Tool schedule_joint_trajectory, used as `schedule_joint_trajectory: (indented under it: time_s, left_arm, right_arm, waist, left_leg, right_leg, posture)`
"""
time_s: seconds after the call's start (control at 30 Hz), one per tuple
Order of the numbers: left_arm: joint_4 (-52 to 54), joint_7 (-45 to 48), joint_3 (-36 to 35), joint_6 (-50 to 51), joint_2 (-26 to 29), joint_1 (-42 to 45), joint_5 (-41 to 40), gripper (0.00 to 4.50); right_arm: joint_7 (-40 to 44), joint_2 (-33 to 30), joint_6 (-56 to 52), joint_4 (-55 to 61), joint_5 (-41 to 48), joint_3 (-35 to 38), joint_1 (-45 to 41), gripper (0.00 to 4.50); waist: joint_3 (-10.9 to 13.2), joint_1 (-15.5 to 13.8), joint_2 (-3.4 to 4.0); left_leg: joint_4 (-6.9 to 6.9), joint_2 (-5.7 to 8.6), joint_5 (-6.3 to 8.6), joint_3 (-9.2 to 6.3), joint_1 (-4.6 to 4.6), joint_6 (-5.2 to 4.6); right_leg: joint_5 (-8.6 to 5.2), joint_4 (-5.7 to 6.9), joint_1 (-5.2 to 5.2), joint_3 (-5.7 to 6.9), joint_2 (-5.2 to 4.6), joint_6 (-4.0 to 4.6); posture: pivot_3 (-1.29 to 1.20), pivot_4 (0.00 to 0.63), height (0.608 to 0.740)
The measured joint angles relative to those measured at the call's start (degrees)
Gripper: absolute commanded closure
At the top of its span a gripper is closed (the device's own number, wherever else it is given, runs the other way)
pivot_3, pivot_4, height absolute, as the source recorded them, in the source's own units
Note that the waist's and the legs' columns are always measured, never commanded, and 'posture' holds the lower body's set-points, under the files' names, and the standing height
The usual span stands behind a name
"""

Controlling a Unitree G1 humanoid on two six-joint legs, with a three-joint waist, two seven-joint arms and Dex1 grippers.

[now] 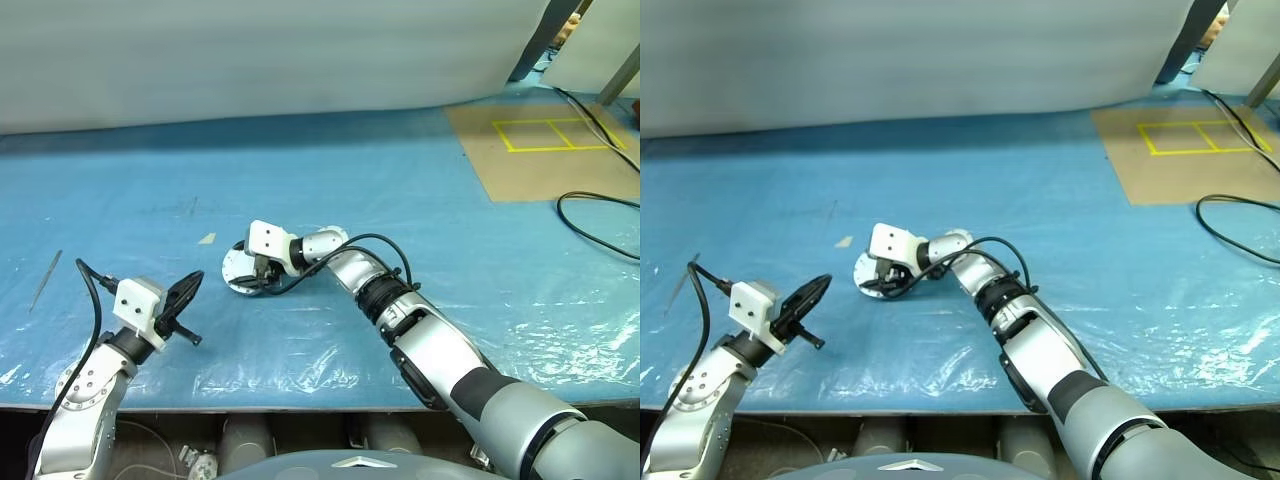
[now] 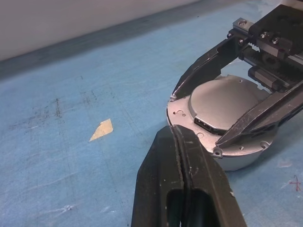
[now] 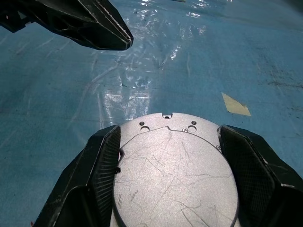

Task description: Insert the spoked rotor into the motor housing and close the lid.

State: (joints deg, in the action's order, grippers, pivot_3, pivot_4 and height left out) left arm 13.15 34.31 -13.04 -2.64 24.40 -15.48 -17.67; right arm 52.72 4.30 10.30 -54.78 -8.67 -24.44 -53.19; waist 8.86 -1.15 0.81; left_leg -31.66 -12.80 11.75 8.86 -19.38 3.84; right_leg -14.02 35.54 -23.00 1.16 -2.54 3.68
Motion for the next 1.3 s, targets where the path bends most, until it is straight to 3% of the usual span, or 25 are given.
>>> schedule_joint_trajectory:
  time_s: [0.73, 1.3]
  left_arm:
    - [-1.79, 0.46, 0.49, -1.15, -0.21, 0.41, 0.26, 4.5]
    - [-2.55, 0.39, 1.12, -1.21, -0.2, 0.46, 0.3, 4.5]
  right_arm:
    - [-1.85, 1.69, 1.3, -2.24, 0.01, 1.35, 0.11, 1.49]
    - [-0.03, 2.51, 3.72, -10.46, -0.13, 1.51, -5.5, 1.49]
  waist:
    - [0.0, 0.2, 0.0]
    - [0.01, 0.24, 0.02]
  left_leg:
    - [0.21, -0.01, 0.0, 0.0, 0.12, 0.0]
    - [0.29, -0.03, 0.0, 0.02, 0.14, 0.0]
  right_leg:
    - [-0.05, 0.01, -0.03, -0.01, 0.03, 0.04]
    - [-0.07, 0.03, -0.05, -0.03, 0.02, 0.1]
  posture:
    - [0.0, 0.15, 0.74]
    - [0.0, 0.15, 0.74]
